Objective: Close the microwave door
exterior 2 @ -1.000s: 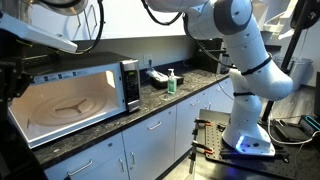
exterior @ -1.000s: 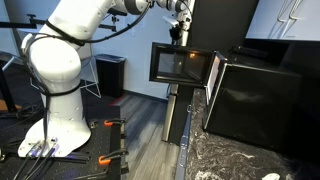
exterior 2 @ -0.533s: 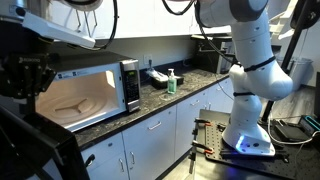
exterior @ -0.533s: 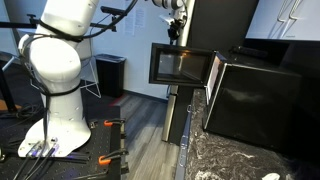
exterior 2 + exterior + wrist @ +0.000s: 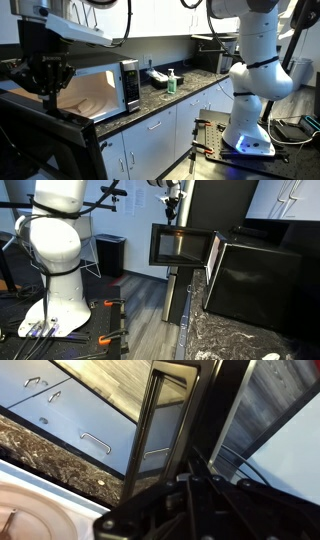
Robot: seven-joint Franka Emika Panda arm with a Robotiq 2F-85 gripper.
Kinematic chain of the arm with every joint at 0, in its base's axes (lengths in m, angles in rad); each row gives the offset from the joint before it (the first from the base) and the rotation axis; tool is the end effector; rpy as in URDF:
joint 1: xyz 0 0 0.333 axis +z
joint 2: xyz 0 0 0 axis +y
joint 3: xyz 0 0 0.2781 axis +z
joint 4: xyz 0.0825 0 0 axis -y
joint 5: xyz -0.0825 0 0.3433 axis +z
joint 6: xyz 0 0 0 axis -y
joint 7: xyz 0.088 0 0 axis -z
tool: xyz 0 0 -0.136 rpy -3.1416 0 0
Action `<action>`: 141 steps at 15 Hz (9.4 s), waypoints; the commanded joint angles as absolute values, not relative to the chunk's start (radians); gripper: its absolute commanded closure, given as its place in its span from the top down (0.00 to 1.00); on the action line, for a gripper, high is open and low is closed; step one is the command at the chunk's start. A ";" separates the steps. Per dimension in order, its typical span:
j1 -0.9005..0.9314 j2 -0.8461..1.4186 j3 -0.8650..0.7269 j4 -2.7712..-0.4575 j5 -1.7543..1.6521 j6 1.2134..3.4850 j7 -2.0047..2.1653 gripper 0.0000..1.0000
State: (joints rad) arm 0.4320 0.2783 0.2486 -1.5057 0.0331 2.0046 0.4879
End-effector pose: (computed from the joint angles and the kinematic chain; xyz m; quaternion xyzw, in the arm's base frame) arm 0.4922 0.3823 0.4773 -0.9889 -0.0819 -0.0683 0.1036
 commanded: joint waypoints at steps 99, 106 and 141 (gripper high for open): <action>0.315 -0.106 0.278 -2.007 -0.518 1.690 1.120 0.00; 0.278 -0.070 0.266 -1.991 -0.583 1.753 1.102 0.00; 0.240 -0.041 0.256 -1.972 -0.650 1.703 1.069 0.01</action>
